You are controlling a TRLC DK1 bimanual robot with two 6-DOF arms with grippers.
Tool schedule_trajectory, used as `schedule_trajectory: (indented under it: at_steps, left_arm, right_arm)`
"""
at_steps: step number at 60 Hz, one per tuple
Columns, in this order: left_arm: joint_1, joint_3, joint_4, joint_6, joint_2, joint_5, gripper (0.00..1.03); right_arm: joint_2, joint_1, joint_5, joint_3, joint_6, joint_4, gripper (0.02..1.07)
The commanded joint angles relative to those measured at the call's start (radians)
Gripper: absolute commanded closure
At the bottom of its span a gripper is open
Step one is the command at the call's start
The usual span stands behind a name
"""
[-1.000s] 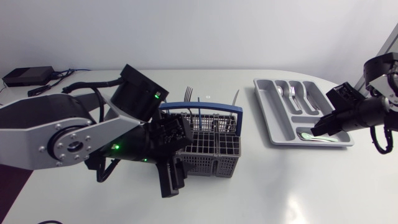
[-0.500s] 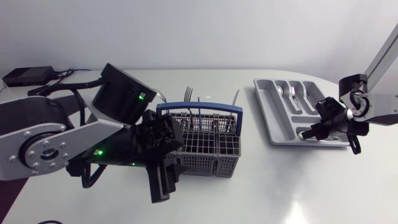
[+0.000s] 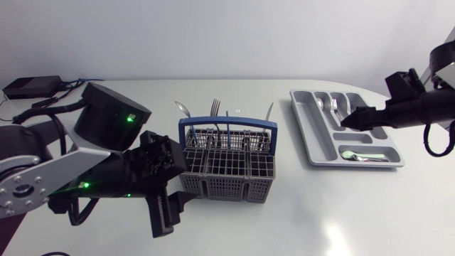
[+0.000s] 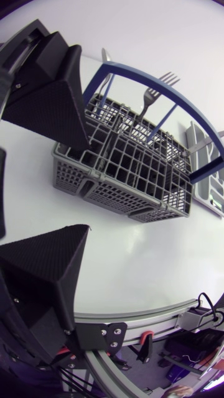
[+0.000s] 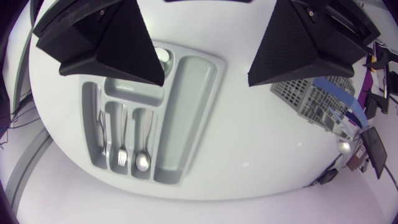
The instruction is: Unload the cutlery basket into the drawer organizer.
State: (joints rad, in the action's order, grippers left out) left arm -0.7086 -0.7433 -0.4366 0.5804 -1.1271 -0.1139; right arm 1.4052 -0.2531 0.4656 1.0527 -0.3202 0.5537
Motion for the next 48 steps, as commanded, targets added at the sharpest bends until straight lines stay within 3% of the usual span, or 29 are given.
schedule_trajectory:
  at_steps: [1,21,33,39,44,48]
  left_arm:
    - [0.015,0.053,-0.008,0.012,0.029,0.003,0.07]
    - [0.141,0.153,0.056,0.053,0.050,0.005,0.07]
    - [0.190,0.154,0.131,0.076,-0.030,0.011,0.07]
    - [0.196,0.147,0.165,0.075,-0.069,0.020,0.12]
    - [0.192,0.148,0.182,0.070,-0.080,0.020,0.16]
    - [0.193,0.148,0.202,0.062,-0.089,0.020,0.16]
  right_arm:
    - [-0.017,0.026,0.057,-0.003,0.058,0.041,0.07]
    - [0.077,0.183,0.321,0.018,0.136,0.002,0.07]
    - [0.173,0.327,0.294,0.050,0.214,-0.046,0.08]
    - [0.172,0.356,0.294,0.041,0.230,-0.069,0.27]
    - [0.173,0.356,0.294,0.041,0.250,-0.095,0.61]
    - [0.183,0.356,0.295,0.046,0.257,-0.097,0.76]
